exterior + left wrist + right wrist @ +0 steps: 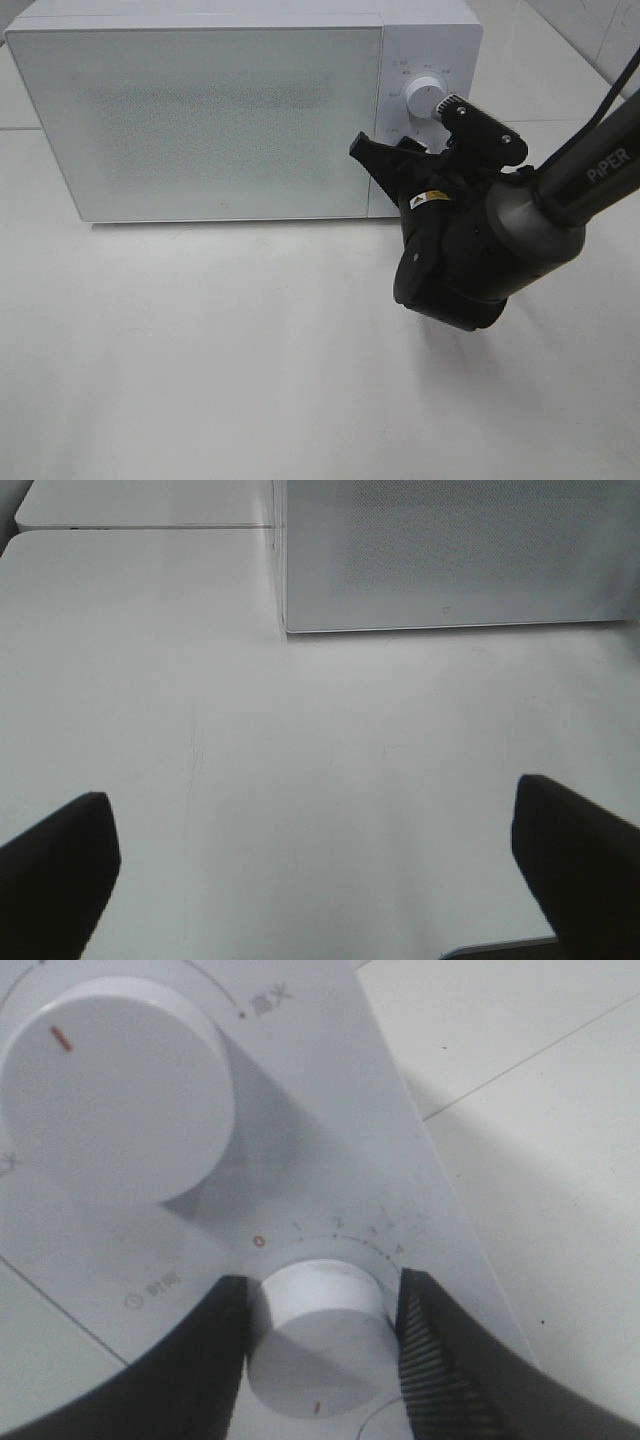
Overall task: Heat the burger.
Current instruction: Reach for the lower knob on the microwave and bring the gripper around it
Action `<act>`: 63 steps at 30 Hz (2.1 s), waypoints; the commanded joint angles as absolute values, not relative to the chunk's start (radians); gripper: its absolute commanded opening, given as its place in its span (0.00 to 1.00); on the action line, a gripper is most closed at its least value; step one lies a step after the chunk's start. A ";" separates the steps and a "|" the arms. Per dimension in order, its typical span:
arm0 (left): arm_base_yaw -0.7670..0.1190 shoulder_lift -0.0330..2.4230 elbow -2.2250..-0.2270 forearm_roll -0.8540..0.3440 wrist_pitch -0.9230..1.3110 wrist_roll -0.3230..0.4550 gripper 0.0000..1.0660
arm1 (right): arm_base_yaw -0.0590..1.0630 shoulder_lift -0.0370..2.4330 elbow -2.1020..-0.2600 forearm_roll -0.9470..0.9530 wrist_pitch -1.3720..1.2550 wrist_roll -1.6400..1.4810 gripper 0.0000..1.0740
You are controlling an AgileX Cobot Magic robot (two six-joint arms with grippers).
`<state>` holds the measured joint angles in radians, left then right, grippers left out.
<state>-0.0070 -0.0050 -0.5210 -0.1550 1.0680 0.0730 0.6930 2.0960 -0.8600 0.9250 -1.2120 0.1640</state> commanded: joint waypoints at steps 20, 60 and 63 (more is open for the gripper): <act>-0.005 -0.023 -0.522 -0.163 1.058 0.066 0.94 | 0.693 2.083 -0.878 0.733 -1.251 0.598 0.17; -0.005 -0.023 -0.522 -0.163 1.058 0.066 0.94 | 0.693 2.083 -0.878 0.666 -1.352 1.237 0.17; -0.005 -0.023 -0.522 -0.163 1.058 0.066 0.94 | 0.693 2.083 -0.878 0.666 -1.355 1.264 0.17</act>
<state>-0.0070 -0.0050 -0.5210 -0.1550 1.0680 0.0730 0.6810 2.0970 -0.8430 0.8660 -1.2010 1.2440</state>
